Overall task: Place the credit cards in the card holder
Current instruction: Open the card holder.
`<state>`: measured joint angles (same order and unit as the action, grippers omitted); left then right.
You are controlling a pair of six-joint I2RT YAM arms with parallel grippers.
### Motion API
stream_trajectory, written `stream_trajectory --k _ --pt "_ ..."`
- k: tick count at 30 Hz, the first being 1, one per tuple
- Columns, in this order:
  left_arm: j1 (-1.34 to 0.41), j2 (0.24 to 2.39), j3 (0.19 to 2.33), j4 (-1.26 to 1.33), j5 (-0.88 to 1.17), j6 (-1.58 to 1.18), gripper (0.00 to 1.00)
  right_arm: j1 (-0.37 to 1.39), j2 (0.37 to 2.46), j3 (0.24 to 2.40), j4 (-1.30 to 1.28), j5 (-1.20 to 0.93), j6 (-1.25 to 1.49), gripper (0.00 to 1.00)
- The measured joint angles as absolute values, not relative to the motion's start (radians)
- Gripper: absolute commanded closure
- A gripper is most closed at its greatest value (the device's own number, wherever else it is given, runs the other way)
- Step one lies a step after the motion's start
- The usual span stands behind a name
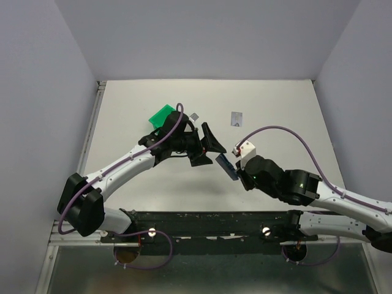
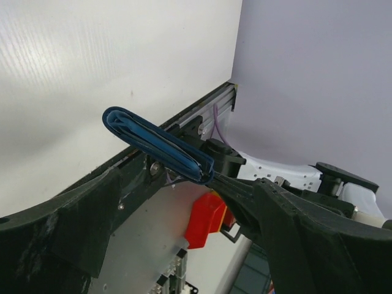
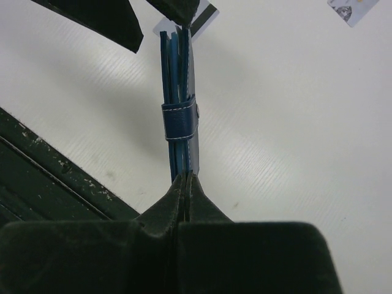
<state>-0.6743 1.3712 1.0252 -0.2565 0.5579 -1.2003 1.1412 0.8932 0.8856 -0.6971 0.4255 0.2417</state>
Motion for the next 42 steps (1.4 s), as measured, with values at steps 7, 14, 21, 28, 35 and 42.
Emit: stream_trajectory --k 7,14,21,28,35,42 --pt "-0.674 1.372 1.025 -0.256 0.566 -1.282 0.03 1.203 0.915 0.901 -0.697 0.527 0.233 1.00" --pt "-0.674 1.372 1.017 -0.252 0.568 -1.340 0.06 1.245 0.923 0.913 -0.697 0.588 0.218 1.00" --pt "-0.674 1.396 1.001 -0.229 0.587 -1.375 0.12 1.294 0.940 0.926 -0.696 0.617 0.196 1.00" --pt "-0.674 1.440 1.001 -0.211 0.611 -1.389 0.46 1.341 0.971 0.946 -0.689 0.640 0.182 1.00" --pt "-0.673 1.440 0.991 -0.184 0.625 -1.406 1.00 1.356 0.979 0.947 -0.679 0.654 0.182 0.94" --pt "-0.670 1.438 0.952 -0.139 0.637 -1.406 1.00 1.356 0.969 0.947 -0.670 0.651 0.218 0.27"
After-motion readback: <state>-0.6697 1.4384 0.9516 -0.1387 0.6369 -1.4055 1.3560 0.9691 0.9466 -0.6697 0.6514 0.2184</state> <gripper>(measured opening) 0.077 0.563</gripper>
